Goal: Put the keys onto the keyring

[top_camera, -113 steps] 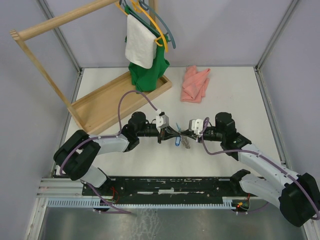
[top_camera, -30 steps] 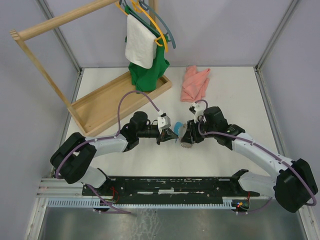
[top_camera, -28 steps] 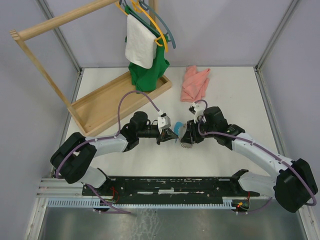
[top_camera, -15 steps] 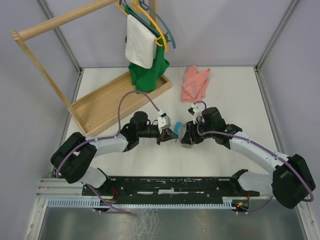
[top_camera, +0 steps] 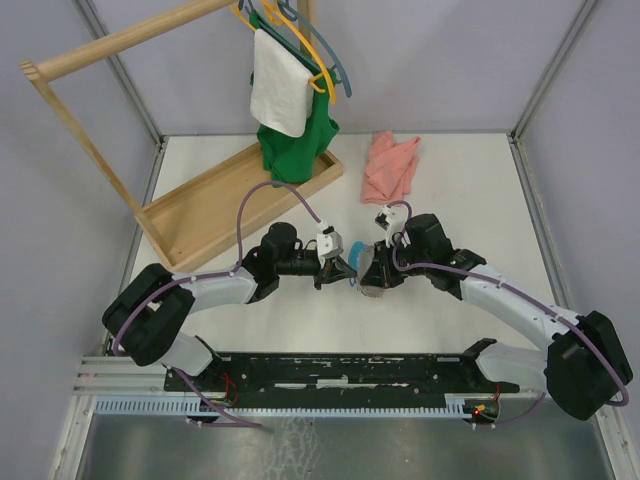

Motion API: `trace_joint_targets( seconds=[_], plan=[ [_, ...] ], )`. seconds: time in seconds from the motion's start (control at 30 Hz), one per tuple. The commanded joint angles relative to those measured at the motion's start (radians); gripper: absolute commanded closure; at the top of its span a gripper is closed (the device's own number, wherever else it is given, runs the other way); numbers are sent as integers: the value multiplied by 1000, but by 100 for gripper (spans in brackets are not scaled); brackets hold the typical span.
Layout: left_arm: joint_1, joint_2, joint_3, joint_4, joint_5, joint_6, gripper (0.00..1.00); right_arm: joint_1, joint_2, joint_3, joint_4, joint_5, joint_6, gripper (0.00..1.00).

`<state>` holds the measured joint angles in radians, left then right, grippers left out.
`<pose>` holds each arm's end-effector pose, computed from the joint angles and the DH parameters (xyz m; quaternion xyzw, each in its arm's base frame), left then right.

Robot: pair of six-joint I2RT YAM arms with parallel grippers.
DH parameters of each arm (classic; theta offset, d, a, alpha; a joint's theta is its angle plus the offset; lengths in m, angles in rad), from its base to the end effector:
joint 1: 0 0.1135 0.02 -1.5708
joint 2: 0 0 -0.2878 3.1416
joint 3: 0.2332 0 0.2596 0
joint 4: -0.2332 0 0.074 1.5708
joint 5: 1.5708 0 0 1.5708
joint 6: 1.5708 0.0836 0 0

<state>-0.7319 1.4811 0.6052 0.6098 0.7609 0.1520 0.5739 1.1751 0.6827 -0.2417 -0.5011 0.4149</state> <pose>0.2083 -0.2646 0.2092 0.5193 0.5705 -0.4439 0.4558 0.2044 0.1800 0.2138 -0.1707 0.8744 0.3862 0.2389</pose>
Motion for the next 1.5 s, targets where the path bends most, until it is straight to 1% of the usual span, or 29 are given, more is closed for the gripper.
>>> trace_joint_targets(
  seconds=[0.0, 0.13, 0.23, 0.3, 0.37, 0.4, 0.6, 0.7, 0.77, 0.83, 0.9, 1.13, 1.47],
  plan=[
    [-6, 13, 38, 46, 0, 34, 97, -3, -30, -2, 72, -52, 24, 84],
    [-5, 11, 35, 47, -1, 34, 97, -2, -32, 7, 53, -31, 9, 84],
    [-6, 10, 31, 55, -3, 32, 97, -1, -59, 17, -13, 50, -51, 74],
    [-6, 11, 30, 62, -9, 25, 97, -2, -87, 4, -23, 83, -79, 68],
    [-6, 14, 30, 69, -11, 19, 97, 2, -108, -14, -7, 89, -99, 63],
    [-6, 14, 29, 73, -12, 16, 97, 7, -118, -24, 3, 88, -115, 63],
    [-6, 8, 25, 81, -19, 6, 97, 63, -168, -100, 47, 86, -325, 55],
    [-5, 6, 25, 81, -23, 2, 97, 91, -197, -149, 141, 80, -382, 53],
    [-5, 2, 27, 82, -23, -4, 97, 122, -211, -172, 179, 122, -440, 50],
    [-4, -4, 25, 84, -23, -6, 97, 139, -209, -163, 149, 175, -504, 48],
    [-3, -7, 25, 84, -21, -8, 97, 155, -204, -161, 135, 210, -565, 47],
    [0, -6, 27, 96, -13, -32, 97, 200, -190, -202, 216, 265, -746, 46],
    [12, -8, 23, 123, 3, -67, 97, 245, -121, -192, 242, 323, -855, 46]
  ],
)
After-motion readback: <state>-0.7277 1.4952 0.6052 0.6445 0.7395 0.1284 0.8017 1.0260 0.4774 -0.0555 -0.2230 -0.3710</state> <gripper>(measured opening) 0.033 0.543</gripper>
